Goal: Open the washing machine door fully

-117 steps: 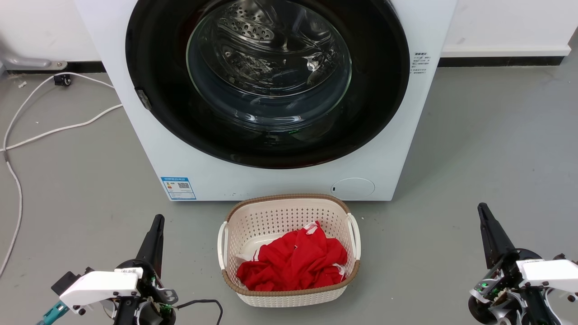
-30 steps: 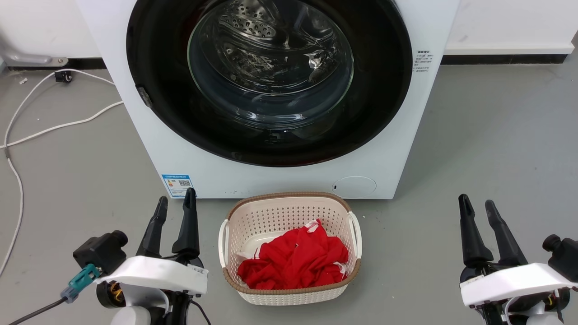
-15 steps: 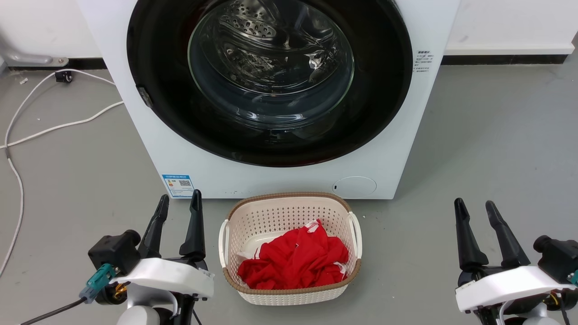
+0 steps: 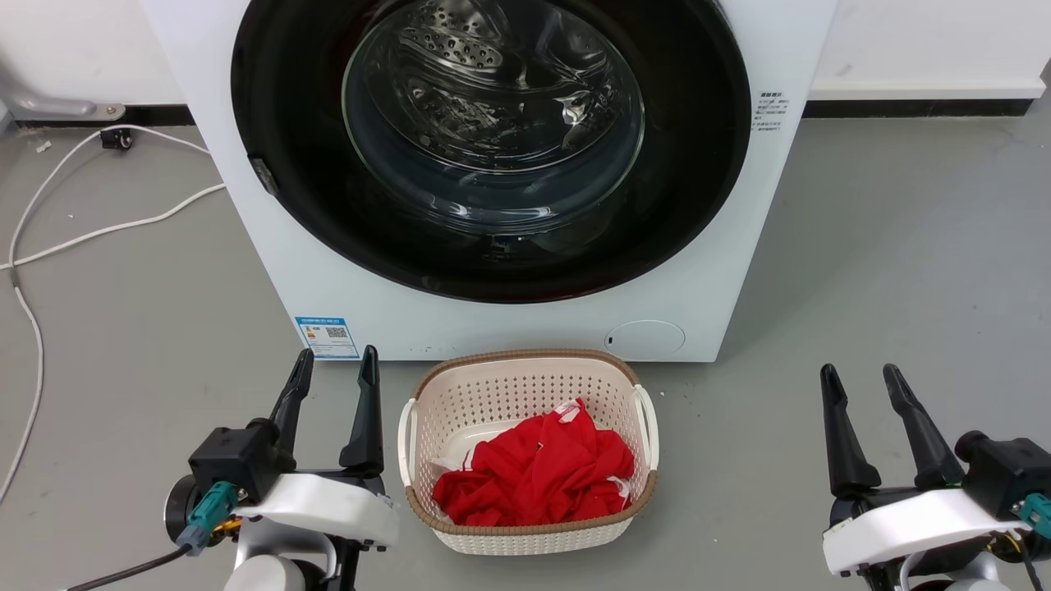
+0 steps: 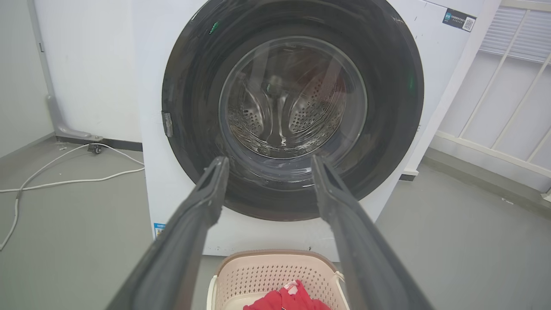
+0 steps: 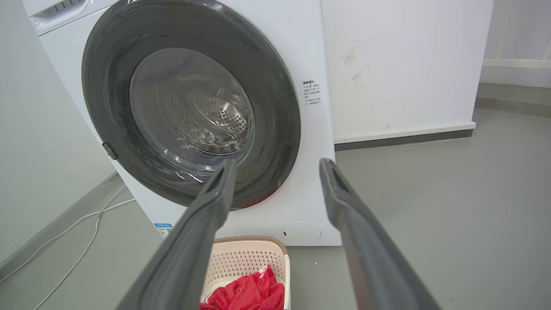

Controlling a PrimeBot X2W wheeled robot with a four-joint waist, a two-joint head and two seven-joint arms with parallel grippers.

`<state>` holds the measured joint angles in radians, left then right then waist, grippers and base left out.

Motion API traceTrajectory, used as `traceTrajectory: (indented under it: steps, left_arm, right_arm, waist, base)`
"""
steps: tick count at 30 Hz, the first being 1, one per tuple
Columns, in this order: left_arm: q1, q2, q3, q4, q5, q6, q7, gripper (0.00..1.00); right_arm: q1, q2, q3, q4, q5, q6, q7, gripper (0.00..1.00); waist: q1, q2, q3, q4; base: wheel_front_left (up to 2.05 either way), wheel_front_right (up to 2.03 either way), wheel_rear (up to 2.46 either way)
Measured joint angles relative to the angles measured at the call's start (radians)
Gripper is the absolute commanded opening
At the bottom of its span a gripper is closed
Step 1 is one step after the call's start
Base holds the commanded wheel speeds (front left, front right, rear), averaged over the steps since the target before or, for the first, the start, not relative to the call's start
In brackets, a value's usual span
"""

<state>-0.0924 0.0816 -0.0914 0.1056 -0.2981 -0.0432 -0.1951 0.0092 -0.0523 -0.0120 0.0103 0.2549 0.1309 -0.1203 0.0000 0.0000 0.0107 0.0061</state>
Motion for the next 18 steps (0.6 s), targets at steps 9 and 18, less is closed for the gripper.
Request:
traceTrajectory:
  steps: [9,18]
  left_arm:
    - [0.0,0.003,-0.012,0.006,0.079,0.016,-0.02,1.0]
    - [-0.001,0.003,-0.017,0.012,0.14,0.026,-0.037,1.0]
  right_arm:
    - [0.009,0.0,0.004,-0.001,-0.069,0.0,-0.003,1.0]
    - [0.015,0.0,0.005,-0.002,-0.125,0.0,-0.012,1.0]
  waist:
    - [0.0,0.0,0.001,0.0]
    - [0.0,0.0,0.001,0.001]
  base:
    - [0.0,0.0,0.0]
    - [0.0,0.0,0.0]
